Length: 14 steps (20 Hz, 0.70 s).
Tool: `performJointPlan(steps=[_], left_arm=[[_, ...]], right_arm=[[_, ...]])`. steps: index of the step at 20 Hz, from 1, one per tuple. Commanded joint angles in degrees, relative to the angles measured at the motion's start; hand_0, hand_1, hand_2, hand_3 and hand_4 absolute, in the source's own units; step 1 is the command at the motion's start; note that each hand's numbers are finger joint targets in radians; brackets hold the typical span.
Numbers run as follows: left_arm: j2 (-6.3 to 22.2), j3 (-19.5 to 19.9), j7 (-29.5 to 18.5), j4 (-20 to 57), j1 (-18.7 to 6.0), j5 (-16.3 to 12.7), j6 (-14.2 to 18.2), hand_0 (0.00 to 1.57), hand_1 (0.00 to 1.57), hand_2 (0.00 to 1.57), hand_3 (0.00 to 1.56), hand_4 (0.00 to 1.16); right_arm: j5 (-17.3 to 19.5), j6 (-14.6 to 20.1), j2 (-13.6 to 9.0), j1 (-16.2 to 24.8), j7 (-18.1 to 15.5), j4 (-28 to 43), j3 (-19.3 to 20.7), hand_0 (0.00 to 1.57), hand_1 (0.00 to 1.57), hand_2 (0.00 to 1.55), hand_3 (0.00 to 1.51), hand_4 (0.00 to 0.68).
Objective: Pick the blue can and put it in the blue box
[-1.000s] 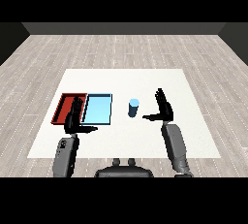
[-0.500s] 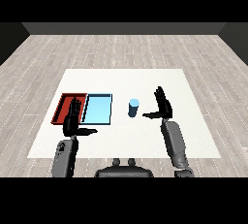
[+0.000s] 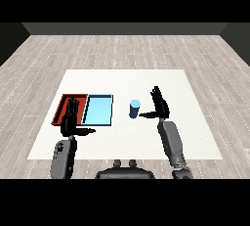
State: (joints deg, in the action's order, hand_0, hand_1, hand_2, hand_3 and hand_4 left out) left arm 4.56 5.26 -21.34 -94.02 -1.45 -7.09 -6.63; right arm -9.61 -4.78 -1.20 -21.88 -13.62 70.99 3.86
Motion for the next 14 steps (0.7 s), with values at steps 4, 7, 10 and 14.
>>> performJointPlan(steps=[4, 7, 10, 14], left_arm=[[-0.6, 0.2, 1.0, -0.6, 0.5, -0.7, 0.1, 0.00, 0.00, 0.00, 0.00, 0.00], [-0.4, 1.1, -0.3, 3.3, -4.0, -0.9, 0.2, 0.00, 0.00, 0.00, 0.00, 0.00], [0.6, 1.0, -0.4, -0.6, 1.7, -1.0, -1.6, 0.00, 0.00, 0.00, 0.00, 0.00], [-0.9, -0.3, -0.7, -0.1, 1.3, -0.4, -1.0, 0.00, 0.00, 0.00, 0.00, 0.00]], right_arm=[[-3.7, 1.0, 0.2, -6.8, 2.1, -5.9, 3.0, 0.00, 0.00, 0.00, 0.00, 0.000], [-7.5, 5.7, 1.2, -2.5, -5.9, -9.8, -6.3, 0.00, 0.00, 0.00, 0.00, 0.000], [-9.6, 8.4, 1.2, -3.8, -4.4, -9.4, -7.4, 0.00, 0.00, 0.00, 0.00, 0.000], [-9.8, 7.0, 1.2, -5.6, -2.8, -10.7, -5.3, 0.00, 0.00, 0.00, 0.00, 0.000]])
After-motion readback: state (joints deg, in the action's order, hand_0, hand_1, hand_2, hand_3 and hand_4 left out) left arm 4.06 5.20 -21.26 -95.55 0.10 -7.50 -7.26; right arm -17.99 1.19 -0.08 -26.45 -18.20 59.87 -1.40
